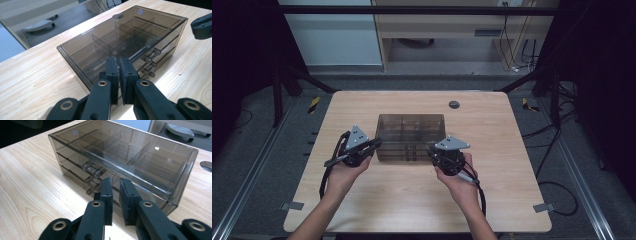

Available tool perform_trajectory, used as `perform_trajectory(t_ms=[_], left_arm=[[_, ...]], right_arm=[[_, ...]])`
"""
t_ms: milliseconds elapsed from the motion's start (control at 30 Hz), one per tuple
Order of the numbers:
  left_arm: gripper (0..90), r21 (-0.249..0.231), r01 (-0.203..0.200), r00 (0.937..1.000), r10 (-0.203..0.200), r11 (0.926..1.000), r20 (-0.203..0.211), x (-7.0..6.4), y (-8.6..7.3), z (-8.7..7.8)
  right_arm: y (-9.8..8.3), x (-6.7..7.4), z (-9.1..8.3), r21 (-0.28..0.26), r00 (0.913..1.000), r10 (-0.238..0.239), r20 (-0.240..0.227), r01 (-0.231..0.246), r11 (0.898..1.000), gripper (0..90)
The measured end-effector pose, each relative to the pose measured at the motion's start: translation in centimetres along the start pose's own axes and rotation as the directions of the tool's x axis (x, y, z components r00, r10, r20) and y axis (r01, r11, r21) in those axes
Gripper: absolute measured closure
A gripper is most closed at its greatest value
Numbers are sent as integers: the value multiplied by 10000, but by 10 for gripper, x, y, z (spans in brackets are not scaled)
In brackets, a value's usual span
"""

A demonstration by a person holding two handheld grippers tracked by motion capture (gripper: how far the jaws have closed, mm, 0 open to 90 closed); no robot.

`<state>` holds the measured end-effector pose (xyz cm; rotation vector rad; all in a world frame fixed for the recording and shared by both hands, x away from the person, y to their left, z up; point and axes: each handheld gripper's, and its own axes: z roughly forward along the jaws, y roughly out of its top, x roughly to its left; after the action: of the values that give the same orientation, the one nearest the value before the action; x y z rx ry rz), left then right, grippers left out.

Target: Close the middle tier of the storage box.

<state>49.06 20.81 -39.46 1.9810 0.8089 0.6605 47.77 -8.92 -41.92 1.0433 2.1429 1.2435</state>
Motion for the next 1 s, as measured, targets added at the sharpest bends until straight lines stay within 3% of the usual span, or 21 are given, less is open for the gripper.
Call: perform_trajectory(t_ms=[300,500,700,1000], left_arm=[[718,-131,112,9997,-115,9999,-210,7,-2,-6],[581,-259,47,9992,-57,9997,-392,9,-4,-9],[381,-456,-30,9981,2,9990,-622,10,-5,-8],[228,-616,139,9993,-160,9980,-339,15,-8,-10]], right_arm=[[2,-7,-7,-246,9997,164,205,-159,9996,732],[4,-12,-12,-380,9995,231,233,-222,9990,647],[5,-15,-14,-480,9989,214,416,-193,9987,534],[7,-19,-15,-497,9981,215,578,-186,9986,360]])
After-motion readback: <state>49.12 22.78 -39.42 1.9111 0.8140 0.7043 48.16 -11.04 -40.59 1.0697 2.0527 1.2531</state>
